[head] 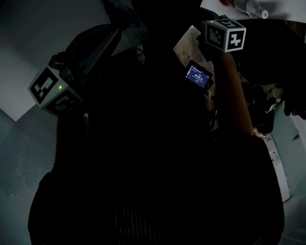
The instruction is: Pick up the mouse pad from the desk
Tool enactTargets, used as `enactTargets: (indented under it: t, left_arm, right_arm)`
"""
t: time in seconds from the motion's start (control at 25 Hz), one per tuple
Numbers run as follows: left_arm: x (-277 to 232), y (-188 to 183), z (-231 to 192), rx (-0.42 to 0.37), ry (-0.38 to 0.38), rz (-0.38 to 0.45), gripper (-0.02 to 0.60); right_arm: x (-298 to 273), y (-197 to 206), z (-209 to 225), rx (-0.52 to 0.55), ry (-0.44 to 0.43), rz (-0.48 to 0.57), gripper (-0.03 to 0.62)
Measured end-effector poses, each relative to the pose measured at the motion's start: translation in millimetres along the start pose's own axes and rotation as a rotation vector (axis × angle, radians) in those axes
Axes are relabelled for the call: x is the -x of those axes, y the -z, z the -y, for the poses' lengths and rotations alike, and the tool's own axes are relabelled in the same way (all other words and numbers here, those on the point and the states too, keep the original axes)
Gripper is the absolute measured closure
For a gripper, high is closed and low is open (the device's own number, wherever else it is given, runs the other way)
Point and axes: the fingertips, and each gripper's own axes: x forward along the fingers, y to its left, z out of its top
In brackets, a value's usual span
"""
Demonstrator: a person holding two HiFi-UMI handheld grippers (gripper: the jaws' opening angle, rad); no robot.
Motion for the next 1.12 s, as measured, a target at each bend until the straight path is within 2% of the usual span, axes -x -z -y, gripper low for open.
enactTargets:
  t: [0.16,0.32,0.48,0.68,0.88,1.04,1.12]
  left_arm:
    - [12.7,3.3,18.7,-0.025,-0.011,0.037,0.574]
    - [35.7,11.2,47.3,-0.058,-0.031,0.081,0.574]
    - [44.9,24.7,71.2,-0.073,-0.063,0.083,0.575]
    - [38.2,39.8,87.0,-0.189,-0.108,0.147,0.575]
    - [41.2,52.7,107.5,-0.258,-0.084,0.183,0.574]
    - [34.0,67.3,103.4,-0.298,-0.047,0.234,0.574]
    - [36.8,58.1,113.5,-0.327,-0.037,0.249,0.574]
  right_arm:
    - [8.3,1.6,-19.6,0.017,-0.039,0.014,0.574]
    - [21.1,-4.5,-51.7,0.022,-0.112,0.062,0.574]
    - [40.4,-3.1,-79.8,-0.009,-0.199,0.105,0.576]
    - [63.1,-11.0,-96.9,0.115,-0.29,0.178,0.576]
    - [100.8,-8.0,-133.3,0.225,-0.334,0.232,0.574]
    - [112.3,-5.5,-140.9,0.229,-0.379,0.283,0.574]
    - [132.4,-17.7,-154.4,0.235,-0.404,0.319,0.574]
